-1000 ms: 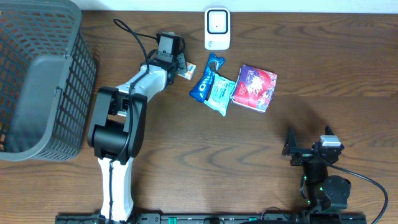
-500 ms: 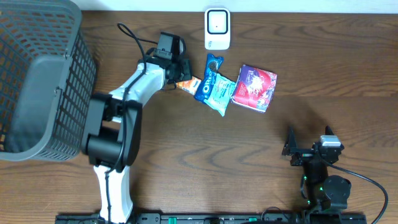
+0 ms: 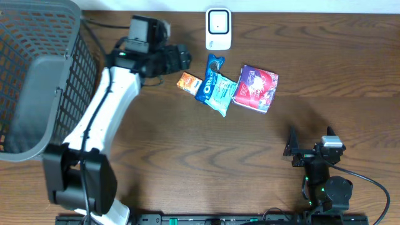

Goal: Scan the item barcode
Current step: 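Pull the left gripper back and hold it above the items, then reach the right gripper toward the pink-purple snack box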

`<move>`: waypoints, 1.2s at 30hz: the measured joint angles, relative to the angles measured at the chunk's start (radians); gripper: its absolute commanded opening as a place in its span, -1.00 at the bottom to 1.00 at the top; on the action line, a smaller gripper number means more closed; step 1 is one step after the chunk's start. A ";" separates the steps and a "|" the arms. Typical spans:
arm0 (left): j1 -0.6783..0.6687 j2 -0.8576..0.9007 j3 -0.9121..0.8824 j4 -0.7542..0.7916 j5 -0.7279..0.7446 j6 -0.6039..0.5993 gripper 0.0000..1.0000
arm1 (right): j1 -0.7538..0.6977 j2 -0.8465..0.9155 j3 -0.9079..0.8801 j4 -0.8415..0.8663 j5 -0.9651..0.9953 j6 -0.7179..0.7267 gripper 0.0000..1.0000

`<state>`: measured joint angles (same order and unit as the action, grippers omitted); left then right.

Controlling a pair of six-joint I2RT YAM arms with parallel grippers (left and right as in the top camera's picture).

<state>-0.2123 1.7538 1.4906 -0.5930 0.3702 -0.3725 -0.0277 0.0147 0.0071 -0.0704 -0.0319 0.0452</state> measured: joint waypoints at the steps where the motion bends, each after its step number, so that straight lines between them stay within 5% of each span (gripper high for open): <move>1: 0.009 -0.008 0.000 -0.034 -0.001 0.001 0.87 | 0.000 0.000 0.000 0.000 0.000 0.000 0.99; 7: 0.019 -0.015 -0.001 -0.264 -0.001 0.003 0.95 | 0.000 0.000 0.000 0.000 0.000 0.000 0.99; 18: 0.019 -0.015 -0.001 -0.444 -0.110 0.039 0.96 | 0.000 0.000 0.000 0.000 0.000 0.000 0.98; 36: 0.019 -0.015 -0.001 -0.466 -0.295 0.060 0.96 | 0.000 0.000 0.000 0.026 0.027 -0.122 0.98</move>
<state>-0.1936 1.7390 1.4899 -1.0592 0.0750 -0.3130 -0.0277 0.0151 0.0067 -0.0448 -0.0051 -0.0772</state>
